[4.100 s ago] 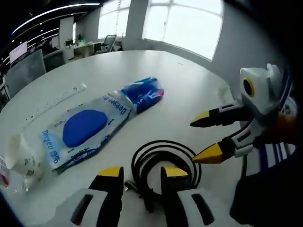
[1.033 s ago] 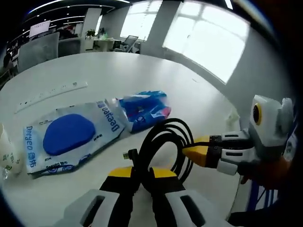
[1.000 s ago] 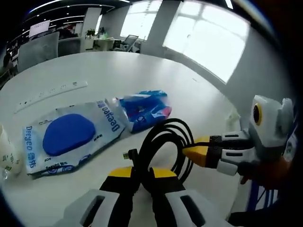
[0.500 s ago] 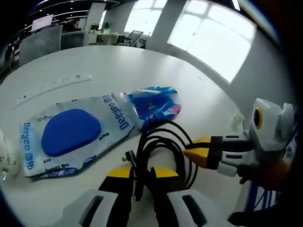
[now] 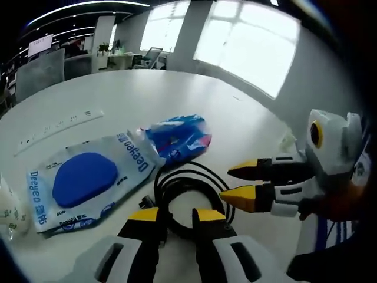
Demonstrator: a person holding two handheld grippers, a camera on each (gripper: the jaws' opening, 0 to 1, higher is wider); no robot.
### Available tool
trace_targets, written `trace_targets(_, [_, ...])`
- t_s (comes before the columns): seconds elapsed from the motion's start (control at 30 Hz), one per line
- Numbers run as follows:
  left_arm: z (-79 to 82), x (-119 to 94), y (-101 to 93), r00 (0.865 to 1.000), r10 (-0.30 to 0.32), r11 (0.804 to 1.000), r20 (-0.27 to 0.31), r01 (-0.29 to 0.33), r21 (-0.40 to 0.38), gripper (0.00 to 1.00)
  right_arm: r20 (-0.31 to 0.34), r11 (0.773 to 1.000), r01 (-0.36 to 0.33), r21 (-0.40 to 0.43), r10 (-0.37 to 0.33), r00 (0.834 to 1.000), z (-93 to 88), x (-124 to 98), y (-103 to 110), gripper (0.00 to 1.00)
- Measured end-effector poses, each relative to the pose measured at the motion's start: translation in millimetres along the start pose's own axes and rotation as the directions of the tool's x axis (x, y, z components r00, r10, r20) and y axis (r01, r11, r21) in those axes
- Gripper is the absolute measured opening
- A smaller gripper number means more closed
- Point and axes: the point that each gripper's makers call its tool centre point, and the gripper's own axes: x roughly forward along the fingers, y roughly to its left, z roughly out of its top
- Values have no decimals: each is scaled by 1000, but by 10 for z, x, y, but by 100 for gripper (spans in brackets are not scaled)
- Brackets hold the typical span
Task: Arrange the tabletop items into an orderly group along one side of the table until the central work area is clear of visible clutter.
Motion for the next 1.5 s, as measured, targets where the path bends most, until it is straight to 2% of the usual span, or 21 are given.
trace_targets(0.13, [31,-119,-115,998,-48,999,44,49,-24,36,20,1000,-17,-17,17,1000,15,-84,42,33])
trace_targets(0.3, [59,-369,-130,993,-42,999,113,38,32,40,51,999,-34,-27,36,998,52,-249,105,41])
trace_targets(0.4, [80,-546,-143,984,-53,999,169,50,21,45,77,999,-34,-42,37,996,109,-357,95,49])
trace_targets(0.5, [62,-728,-100,981,-35,998,191,26,50,48,100,998,-35,-58,41,994,176,-443,65,55])
trace_targets(0.6, [19,-902,-8,977,-12,998,211,1,55,51,116,997,-36,-64,44,992,226,-523,7,60])
trace_targets(0.7, [-20,-1027,74,975,7,998,222,-20,59,57,122,997,-42,-61,49,991,257,-582,-29,65])
trace_targets(0.93, [-167,-1373,334,967,77,996,243,-85,19,65,125,995,-72,-64,79,989,256,-703,-20,76])
trace_targets(1.07, [-254,-1587,475,961,110,994,255,-112,-7,72,118,996,-69,-59,75,990,216,-745,-35,90])
trace_targets(1.2, [-432,-1826,658,956,158,987,246,-152,-43,77,95,996,-67,-66,74,993,146,-796,-51,99])
trace_targets(1.4, [-636,-2122,858,945,215,975,247,-195,-103,87,102,994,-91,-60,97,990,154,-919,-2,99])
trace_targets(1.5, [-680,-2281,930,936,237,971,262,-216,-106,94,105,992,-111,-61,117,988,170,-980,30,99])
